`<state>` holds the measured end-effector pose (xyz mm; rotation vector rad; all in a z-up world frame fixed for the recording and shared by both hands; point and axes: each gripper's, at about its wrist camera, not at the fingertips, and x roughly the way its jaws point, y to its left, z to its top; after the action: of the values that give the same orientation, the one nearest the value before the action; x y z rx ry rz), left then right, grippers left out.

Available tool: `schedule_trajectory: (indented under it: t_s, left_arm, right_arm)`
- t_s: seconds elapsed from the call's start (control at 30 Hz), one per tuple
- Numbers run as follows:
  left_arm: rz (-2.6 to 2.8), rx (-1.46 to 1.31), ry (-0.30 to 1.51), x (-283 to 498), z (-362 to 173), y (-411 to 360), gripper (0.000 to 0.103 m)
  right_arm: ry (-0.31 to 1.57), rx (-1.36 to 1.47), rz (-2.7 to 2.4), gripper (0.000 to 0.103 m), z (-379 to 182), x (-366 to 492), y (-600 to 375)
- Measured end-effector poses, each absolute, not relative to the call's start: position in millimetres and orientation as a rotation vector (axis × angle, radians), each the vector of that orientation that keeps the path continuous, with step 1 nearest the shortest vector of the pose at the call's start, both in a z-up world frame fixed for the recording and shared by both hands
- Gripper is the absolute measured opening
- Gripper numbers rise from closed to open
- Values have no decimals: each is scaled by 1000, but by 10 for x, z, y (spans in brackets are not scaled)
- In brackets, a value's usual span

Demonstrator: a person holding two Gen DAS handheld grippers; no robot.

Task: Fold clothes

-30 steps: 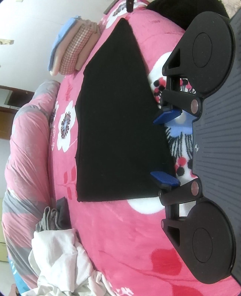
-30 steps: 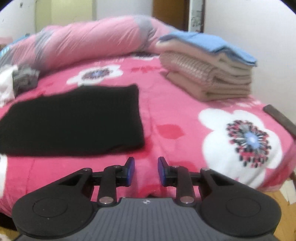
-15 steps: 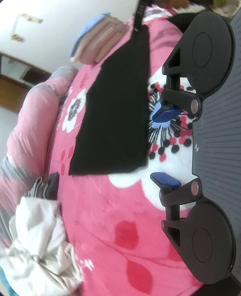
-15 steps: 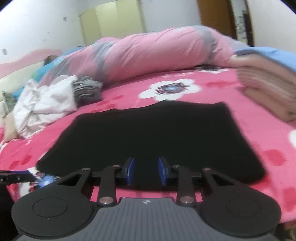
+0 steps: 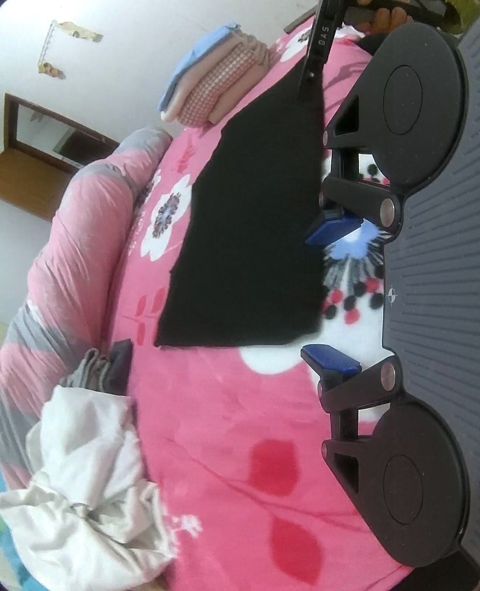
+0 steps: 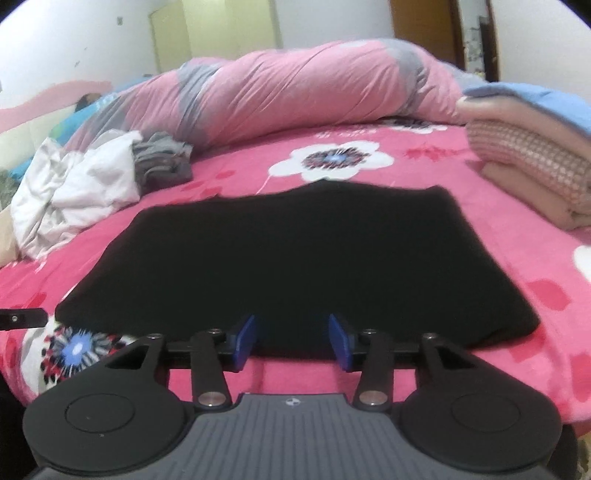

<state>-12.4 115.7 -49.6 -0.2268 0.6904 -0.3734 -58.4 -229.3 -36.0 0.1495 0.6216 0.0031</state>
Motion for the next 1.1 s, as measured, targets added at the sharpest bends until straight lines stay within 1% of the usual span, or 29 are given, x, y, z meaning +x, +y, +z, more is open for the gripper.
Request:
schedule_trajectory:
  t_s: [0.03, 0.07, 0.1, 0.13, 0.17, 0.2, 0.23, 0.37, 0.53, 0.73, 0.93, 1.1]
  left_arm:
    - [-372, -221, 679, -123, -464, 1157, 64]
    - [-370, -220, 665, -130, -431, 1161, 69]
    - [-367, -218, 651, -136, -399, 1165, 72]
    - [-364, -220, 637, -144, -368, 1171, 78]
    - [-360, -230, 625, -152, -343, 1182, 86]
    - [-355, -243, 616, -158, -319, 1195, 90]
    - [-350, -255, 609, -163, -298, 1206, 98]
    - [-305, -279, 604, -159, -233, 1219, 103]
    - [-237, -267, 655, -136, -214, 1191, 103]
    - [-187, -257, 660, -147, -153, 1156, 103]
    - [9, -86, 680, -111, -117, 950, 103]
    - [11, -49, 681, -100, -126, 873, 103]
  right_arm:
    - [603, 158, -15, 61, -336, -603, -2301]
    - [582, 168, -30, 74, -310, -624, -2311]
    - [556, 178, -44, 83, -273, -647, -2320]
    - [532, 187, -55, 85, -235, -669, -2323]
    - [515, 192, -59, 92, -198, -679, -2322]
    - [499, 196, -63, 100, -161, -690, -2319]
    - [484, 199, -65, 102, -128, -698, -2306]
    - [451, 197, -109, 103, -17, -704, -2217]
    - [488, 136, -190, 103, 13, -664, -2071]
    - [541, 118, -189, 103, -14, -658, -1985]
    - [601, 141, -179, 103, -60, -641, -1965]
    - [620, 205, -172, 103, -79, -626, -2064]
